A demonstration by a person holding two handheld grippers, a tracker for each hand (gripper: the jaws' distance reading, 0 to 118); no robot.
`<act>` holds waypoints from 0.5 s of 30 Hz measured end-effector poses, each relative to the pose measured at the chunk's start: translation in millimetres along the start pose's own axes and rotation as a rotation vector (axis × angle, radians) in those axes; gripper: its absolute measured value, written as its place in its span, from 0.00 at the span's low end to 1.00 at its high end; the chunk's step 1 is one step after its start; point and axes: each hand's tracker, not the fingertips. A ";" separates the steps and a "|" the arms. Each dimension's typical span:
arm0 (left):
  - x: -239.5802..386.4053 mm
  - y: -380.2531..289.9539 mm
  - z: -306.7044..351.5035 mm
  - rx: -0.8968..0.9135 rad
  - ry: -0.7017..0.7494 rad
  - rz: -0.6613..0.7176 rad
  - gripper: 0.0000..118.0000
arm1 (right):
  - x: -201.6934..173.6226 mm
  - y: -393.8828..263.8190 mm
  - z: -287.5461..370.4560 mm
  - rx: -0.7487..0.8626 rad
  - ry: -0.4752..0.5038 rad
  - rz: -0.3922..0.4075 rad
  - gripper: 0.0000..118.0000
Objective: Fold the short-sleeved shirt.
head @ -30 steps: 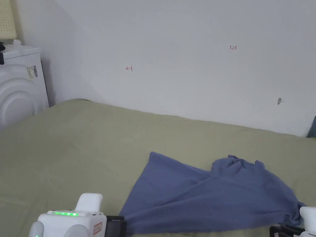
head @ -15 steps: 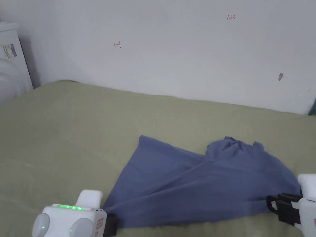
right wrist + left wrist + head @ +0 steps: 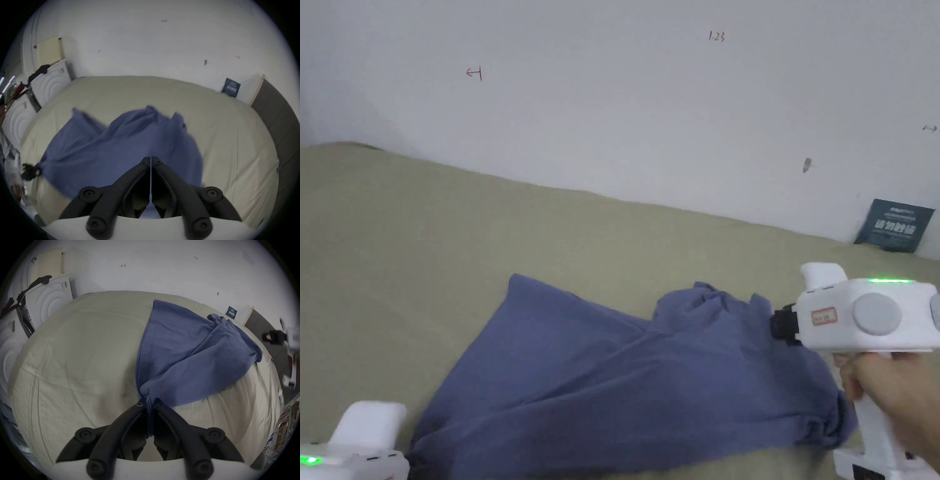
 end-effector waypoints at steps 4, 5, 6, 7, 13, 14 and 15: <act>0.4 4.6 -5.5 -0.011 0.003 -0.034 0.02 | 4.2 41.6 -55.0 -0.058 0.045 0.010 0.86; -0.8 6.3 -6.9 -0.014 0.003 -0.045 0.02 | 0.9 49.8 -69.8 -0.072 0.031 0.018 0.86; -1.0 6.3 -6.6 -0.012 0.003 -0.046 0.02 | -1.7 56.5 -82.6 -0.060 0.021 0.055 0.86; -0.9 6.7 -7.3 -0.012 0.001 -0.048 0.02 | -7.4 61.2 -92.9 -0.046 0.024 0.092 0.86; -8.0 11.5 -10.9 -0.020 -0.020 -0.053 0.02 | -43.8 84.9 -157.4 -0.133 0.043 0.267 0.86; -8.5 12.2 -10.8 -0.021 -0.022 -0.051 0.02 | -39.0 89.1 -179.4 -0.145 0.017 0.274 0.86; -9.3 13.2 -11.5 -0.022 -0.025 -0.060 0.02 | -38.4 89.8 -189.9 -0.153 0.020 0.259 0.86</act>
